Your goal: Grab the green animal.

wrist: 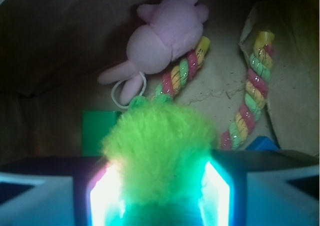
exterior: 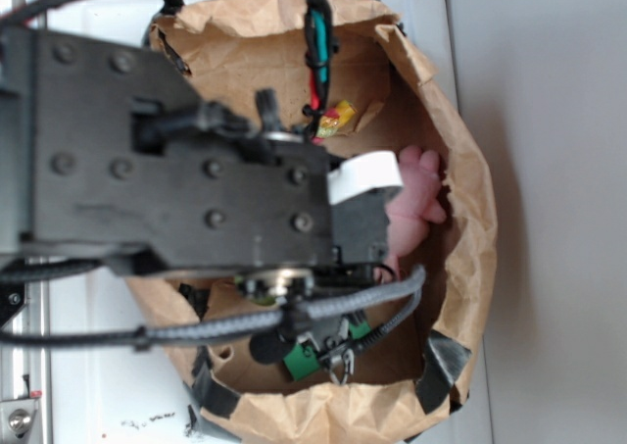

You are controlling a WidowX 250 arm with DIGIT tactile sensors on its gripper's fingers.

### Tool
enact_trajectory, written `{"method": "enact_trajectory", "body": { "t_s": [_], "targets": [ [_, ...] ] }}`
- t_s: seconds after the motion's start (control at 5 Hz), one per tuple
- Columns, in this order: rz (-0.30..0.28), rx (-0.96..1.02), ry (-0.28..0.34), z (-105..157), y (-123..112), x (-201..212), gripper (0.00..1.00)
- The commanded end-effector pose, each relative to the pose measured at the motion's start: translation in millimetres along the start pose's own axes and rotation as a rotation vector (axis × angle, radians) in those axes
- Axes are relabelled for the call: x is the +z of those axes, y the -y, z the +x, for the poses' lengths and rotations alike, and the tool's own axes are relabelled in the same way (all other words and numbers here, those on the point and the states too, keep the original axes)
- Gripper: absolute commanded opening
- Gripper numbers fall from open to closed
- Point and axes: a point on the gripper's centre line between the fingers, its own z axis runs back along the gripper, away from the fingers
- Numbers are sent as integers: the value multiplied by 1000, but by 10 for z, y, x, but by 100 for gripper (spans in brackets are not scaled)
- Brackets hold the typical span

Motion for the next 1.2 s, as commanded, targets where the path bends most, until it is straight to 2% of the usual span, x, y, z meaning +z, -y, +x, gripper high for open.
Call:
{"method": "enact_trajectory", "body": {
  "t_s": [0.0, 0.2, 0.4, 0.6, 1.0],
  "targets": [
    [98, -64, 120, 368, -245, 371, 0],
    [133, -137, 108, 454, -343, 465, 0],
    [117, -180, 99, 417, -375, 613, 0],
    [93, -216, 54, 321, -376, 759, 0],
    [52, -245, 57, 158, -284, 772, 0]
  ]
}}
